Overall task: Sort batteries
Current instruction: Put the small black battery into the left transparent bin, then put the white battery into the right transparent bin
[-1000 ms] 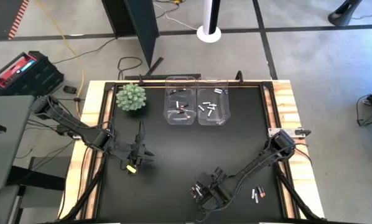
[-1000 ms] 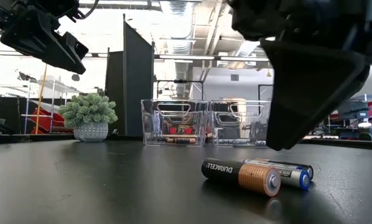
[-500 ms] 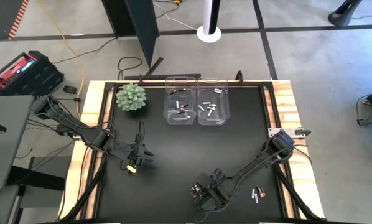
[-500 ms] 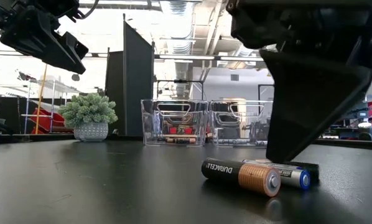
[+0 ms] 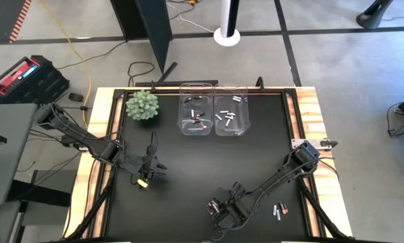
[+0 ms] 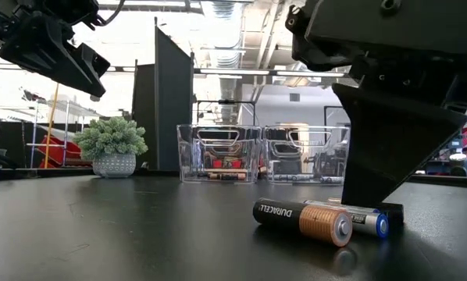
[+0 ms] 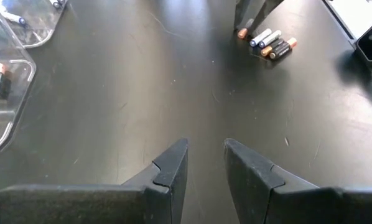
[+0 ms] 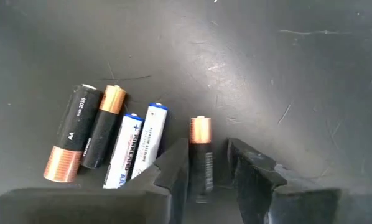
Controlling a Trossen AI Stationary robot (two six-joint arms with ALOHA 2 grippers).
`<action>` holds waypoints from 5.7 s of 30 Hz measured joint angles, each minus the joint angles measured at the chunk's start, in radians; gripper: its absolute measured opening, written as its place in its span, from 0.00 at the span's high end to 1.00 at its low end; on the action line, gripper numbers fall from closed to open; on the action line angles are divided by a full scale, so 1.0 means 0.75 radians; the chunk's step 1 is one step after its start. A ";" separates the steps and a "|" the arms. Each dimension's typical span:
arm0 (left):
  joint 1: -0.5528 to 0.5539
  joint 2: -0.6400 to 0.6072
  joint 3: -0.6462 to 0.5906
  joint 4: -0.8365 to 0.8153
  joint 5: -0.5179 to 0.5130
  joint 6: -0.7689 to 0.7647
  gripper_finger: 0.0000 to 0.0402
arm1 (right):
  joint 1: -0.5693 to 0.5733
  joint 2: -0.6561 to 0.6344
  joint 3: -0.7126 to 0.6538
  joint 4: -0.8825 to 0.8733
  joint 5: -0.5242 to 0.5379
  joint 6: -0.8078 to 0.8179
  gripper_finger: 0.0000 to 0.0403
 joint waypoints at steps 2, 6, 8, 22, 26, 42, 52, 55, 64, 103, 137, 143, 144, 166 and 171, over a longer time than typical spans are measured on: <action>0.000 0.000 0.000 0.000 0.000 0.000 0.75 | 0.000 0.000 0.000 -0.014 0.000 -0.007 0.71; 0.000 0.000 0.000 0.000 0.000 0.000 0.75 | -0.005 0.004 0.001 -0.027 0.000 -0.011 0.78; 0.000 0.000 0.000 0.000 0.000 0.000 0.75 | -0.008 0.005 0.001 -0.025 -0.001 -0.010 0.81; 0.000 0.000 0.000 0.001 0.000 0.000 0.75 | -0.018 -0.006 -0.123 0.182 -0.027 0.095 0.95; 0.000 0.000 0.000 0.001 0.000 0.000 0.75 | -0.018 -0.026 -0.125 0.189 -0.034 0.096 0.96; -0.001 0.000 0.000 0.001 0.000 0.000 0.75 | -0.065 -0.163 -0.132 0.020 -0.006 -0.012 0.95; 0.000 0.000 0.000 0.001 0.000 0.000 0.75 | -0.217 -0.200 -0.049 0.117 0.000 -0.359 0.94; 0.000 0.000 0.000 -0.001 0.000 0.000 0.75 | -0.290 -0.203 0.029 0.113 0.002 -0.553 0.94; 0.000 0.000 0.000 -0.002 0.000 0.000 0.75 | -0.537 -0.212 0.327 0.110 0.001 -1.066 0.94; 0.002 0.000 0.000 -0.026 -0.018 0.000 0.75 | -1.366 0.101 0.388 0.310 -0.625 -1.525 0.92; 0.002 0.000 0.000 -0.038 -0.016 -0.005 0.75 | -1.409 0.094 0.574 0.020 -0.623 -1.509 0.56; 0.002 0.000 0.000 -0.038 -0.016 -0.005 0.75 | -1.371 0.043 0.692 -0.182 -0.620 -1.467 0.57; 0.002 0.000 0.000 -0.038 -0.016 -0.005 0.75 | -1.359 0.018 0.692 -0.202 -0.621 -1.458 0.57; 0.002 0.000 0.000 -0.039 -0.016 0.005 0.75 | -0.426 -0.866 -0.204 0.052 0.049 -0.561 0.57; 0.002 0.000 0.000 -0.038 -0.016 0.005 0.75 | -0.116 -0.821 -0.243 0.047 0.180 -0.232 0.57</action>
